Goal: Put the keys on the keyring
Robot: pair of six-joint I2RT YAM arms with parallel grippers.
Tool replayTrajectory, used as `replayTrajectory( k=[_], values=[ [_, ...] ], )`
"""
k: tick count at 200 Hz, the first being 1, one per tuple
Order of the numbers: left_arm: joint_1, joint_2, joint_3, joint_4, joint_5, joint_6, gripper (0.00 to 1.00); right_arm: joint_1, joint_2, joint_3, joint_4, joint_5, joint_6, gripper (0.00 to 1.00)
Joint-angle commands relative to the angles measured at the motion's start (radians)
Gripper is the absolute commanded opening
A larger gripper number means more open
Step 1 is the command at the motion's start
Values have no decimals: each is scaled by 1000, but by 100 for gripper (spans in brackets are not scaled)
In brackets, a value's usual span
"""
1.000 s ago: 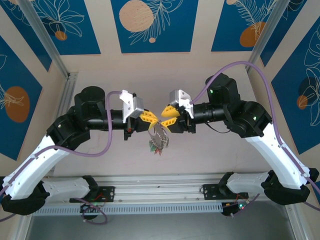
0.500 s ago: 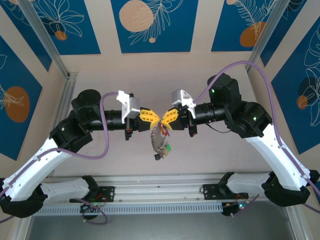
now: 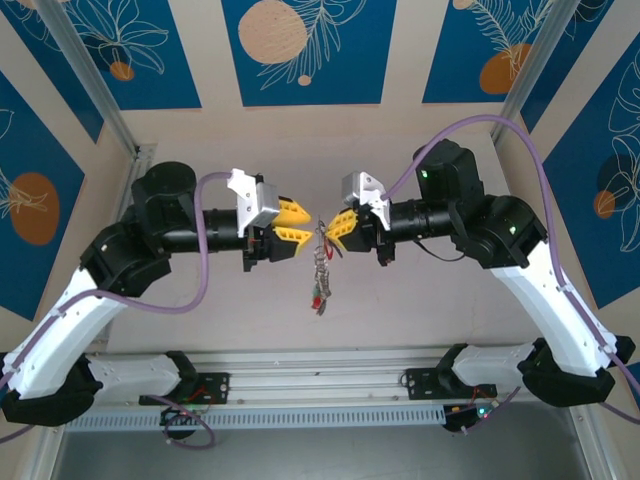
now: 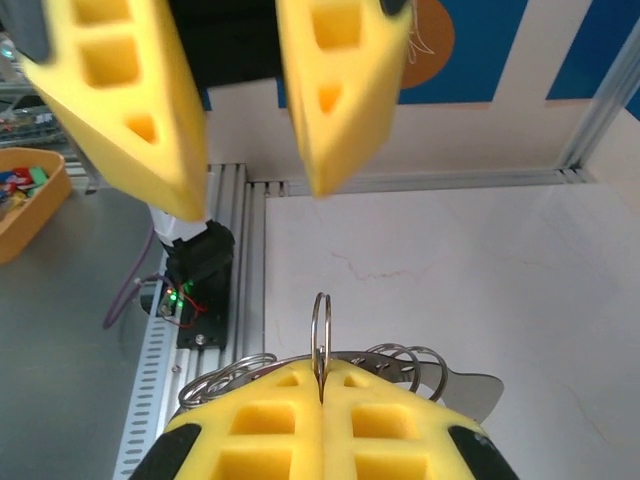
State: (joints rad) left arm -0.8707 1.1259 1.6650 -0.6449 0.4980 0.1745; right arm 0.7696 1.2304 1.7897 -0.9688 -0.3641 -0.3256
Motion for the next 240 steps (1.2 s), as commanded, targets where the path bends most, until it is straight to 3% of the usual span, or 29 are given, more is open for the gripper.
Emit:
replayTrajectory(
  k=[1,34,111,152,181,240],
  values=[
    [1,38,88,-184,-50,81,33,10,16,62,-40,41,-31,0],
    [-7,94,148,-286,-56,121,33,23,36,85,-52,43,-39,0],
    [-17,121,150,-304,-40,140,31,60,65,119,-93,45,-53,0],
    [-18,125,156,-311,-34,140,26,67,66,112,-96,42,-58,0],
    [-20,130,155,-310,-33,140,16,68,66,113,-96,39,-61,0],
    [-24,143,149,-288,-19,135,16,67,65,104,-100,30,-65,0]
  ],
)
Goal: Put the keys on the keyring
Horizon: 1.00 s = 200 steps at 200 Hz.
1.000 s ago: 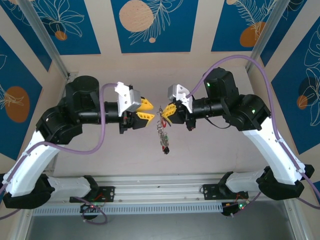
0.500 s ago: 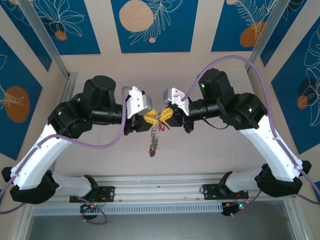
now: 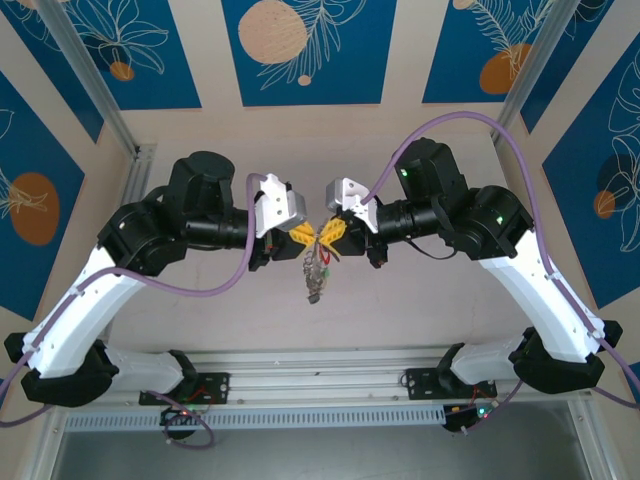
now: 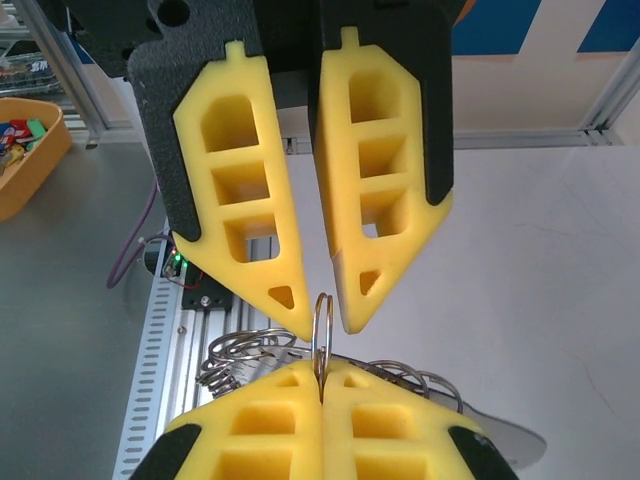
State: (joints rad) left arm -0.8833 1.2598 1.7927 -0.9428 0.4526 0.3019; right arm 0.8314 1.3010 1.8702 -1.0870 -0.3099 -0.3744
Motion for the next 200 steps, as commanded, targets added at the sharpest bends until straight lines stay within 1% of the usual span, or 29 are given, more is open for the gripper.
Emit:
replayTrajectory(
  k=[1,77,101,108,114,154,160,172,187,200],
  values=[
    [-11,10,21,10,26,8,16,6,-6,24,18,-24,-17,0],
    [-11,-16,-5,59,35,-4,19,6,-1,25,19,-31,-16,0],
    [-12,-11,-4,52,41,-4,14,7,2,33,16,-37,-14,0],
    [-11,-7,-4,47,41,-3,8,7,2,36,16,-39,-14,0],
    [-11,-6,-3,43,42,-1,0,6,1,37,18,-42,-14,0],
    [-11,-42,-27,88,45,-2,0,6,-10,20,24,-26,-3,0],
    [-11,-49,-32,97,43,-2,0,6,-16,7,27,-22,2,2],
    [-10,-62,-42,115,42,-7,0,5,-35,-29,45,-12,16,10],
    [-10,-67,-47,126,56,-10,0,5,-58,-63,67,-13,31,16],
    [-12,-61,-45,128,76,-15,0,2,-69,-78,76,-22,42,17]
  ],
)
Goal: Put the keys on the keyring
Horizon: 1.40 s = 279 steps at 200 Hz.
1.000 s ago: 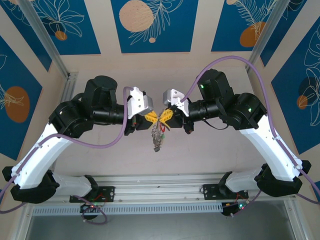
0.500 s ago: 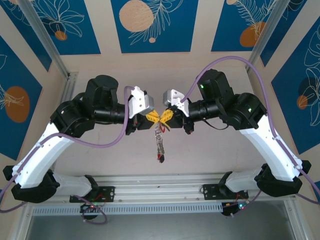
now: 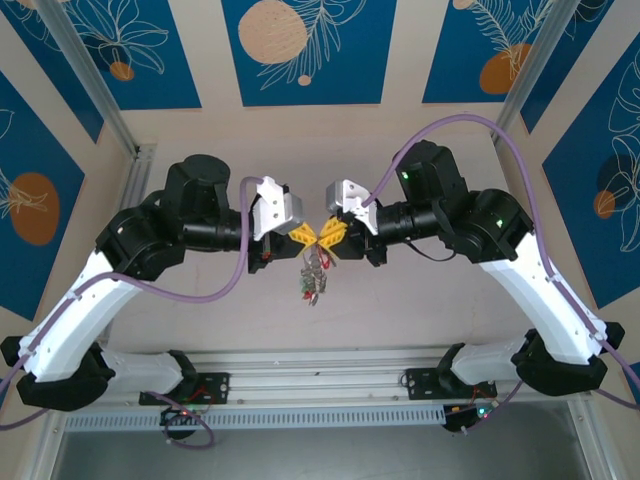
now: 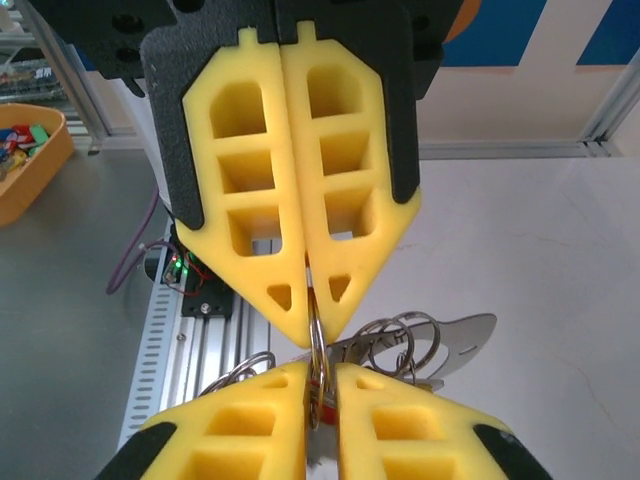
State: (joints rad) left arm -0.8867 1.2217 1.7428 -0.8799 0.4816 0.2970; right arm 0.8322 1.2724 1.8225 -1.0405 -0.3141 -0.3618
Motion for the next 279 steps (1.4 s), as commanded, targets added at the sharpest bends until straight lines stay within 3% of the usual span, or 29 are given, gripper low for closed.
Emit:
replayTrajectory(
  k=[1,24,51,188,279],
  values=[
    [-7,-23,5,65,50,-11,0,1,-41,-30,31,-18,30,17],
    [-8,-19,6,71,63,-18,0,-4,-44,-32,32,-38,37,14],
    [-7,-27,2,81,69,-21,0,-10,-44,-38,40,-50,38,0],
    [-7,-104,-113,256,96,-56,0,-59,18,-44,-10,-138,73,0],
    [-6,-124,-120,257,81,-40,0,-77,49,0,-85,-125,99,0]
  ],
)
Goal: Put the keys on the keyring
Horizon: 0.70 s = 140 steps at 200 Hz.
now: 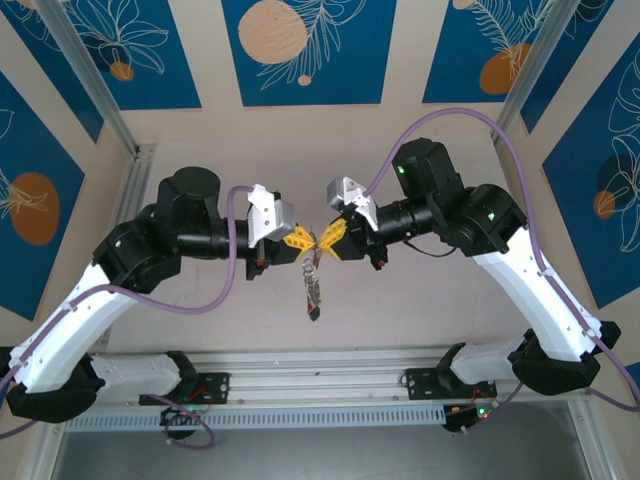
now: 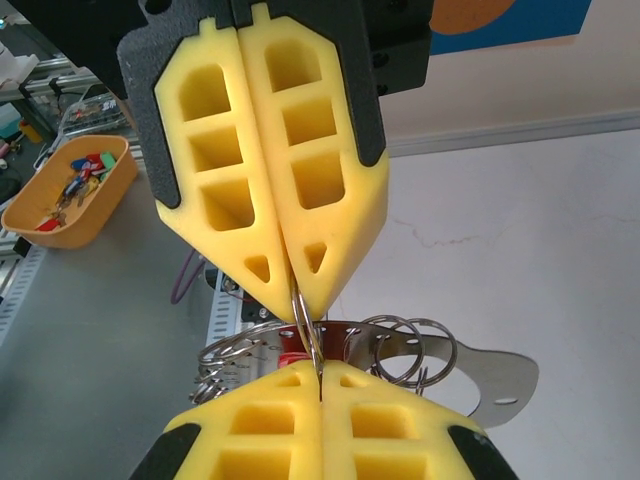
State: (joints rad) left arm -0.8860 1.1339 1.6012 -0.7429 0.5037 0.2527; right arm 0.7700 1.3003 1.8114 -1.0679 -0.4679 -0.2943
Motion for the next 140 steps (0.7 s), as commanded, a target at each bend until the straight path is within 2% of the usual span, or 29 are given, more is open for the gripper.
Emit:
replayTrajectory(
  k=[1,100,140],
  values=[
    [-8,-36,22,120,58,5,0,-16,22,11,-58,29,30,0],
    [-7,-53,16,142,49,1,0,-23,30,-15,-63,57,48,0],
    [-8,-80,-56,255,60,-43,0,-35,42,-15,-32,2,63,0]
  ],
)
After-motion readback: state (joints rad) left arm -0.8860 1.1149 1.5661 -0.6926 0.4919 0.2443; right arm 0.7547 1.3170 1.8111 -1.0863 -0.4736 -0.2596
